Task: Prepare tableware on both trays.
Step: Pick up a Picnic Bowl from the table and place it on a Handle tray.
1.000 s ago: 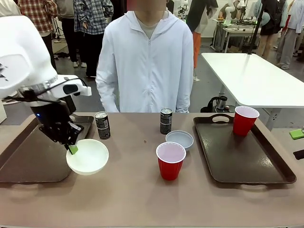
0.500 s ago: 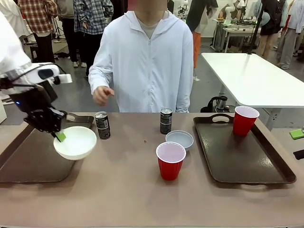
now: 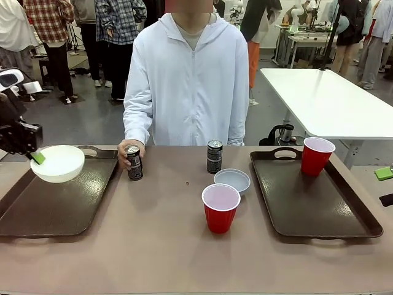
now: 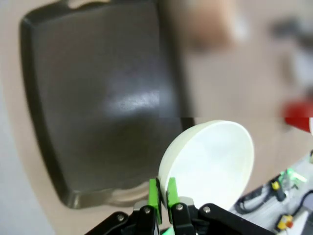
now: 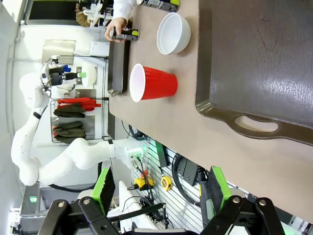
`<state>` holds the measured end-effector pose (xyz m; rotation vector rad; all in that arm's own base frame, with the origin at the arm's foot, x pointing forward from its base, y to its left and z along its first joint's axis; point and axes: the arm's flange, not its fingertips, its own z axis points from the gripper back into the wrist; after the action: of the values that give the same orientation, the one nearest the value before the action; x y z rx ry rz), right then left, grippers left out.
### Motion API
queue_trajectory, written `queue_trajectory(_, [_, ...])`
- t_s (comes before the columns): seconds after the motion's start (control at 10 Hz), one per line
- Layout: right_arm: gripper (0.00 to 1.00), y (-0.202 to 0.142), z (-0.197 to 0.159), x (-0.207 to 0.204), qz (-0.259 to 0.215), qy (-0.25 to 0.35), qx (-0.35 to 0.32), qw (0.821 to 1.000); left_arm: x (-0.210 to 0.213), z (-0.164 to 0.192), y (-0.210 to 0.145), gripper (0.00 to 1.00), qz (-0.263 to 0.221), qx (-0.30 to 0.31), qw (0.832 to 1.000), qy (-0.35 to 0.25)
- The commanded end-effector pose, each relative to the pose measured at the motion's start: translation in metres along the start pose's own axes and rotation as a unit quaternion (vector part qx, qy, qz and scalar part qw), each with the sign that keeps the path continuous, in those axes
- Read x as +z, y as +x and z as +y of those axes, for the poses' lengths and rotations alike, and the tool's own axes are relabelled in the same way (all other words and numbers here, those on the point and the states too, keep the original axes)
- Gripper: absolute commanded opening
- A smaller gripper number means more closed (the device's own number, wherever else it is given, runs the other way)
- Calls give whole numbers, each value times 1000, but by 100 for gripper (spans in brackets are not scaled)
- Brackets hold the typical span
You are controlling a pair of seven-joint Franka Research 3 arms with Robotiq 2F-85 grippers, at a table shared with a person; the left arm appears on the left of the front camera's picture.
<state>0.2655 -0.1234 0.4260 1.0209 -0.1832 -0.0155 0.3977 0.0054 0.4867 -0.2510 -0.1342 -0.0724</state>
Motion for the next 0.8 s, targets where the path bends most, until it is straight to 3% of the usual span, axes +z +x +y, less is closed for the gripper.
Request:
queue_trajectory(0.0, [100,1,0,0,-3,8,1,1000,0,19,10,10,-9,13,1000,24])
queue_trajectory(0.2, [100,1,0,0,-3,8,1,1000,-11,42,18,10,-25,22,999,22])
queue_trajectory(0.5, [100,1,0,0,-3,8,1,1000,-57,53,10,10,7,28,998,52])
queue_trajectory(0.7, [100,1,0,0,-3,8,1,1000,-13,38,-63,10,94,-21,992,79])
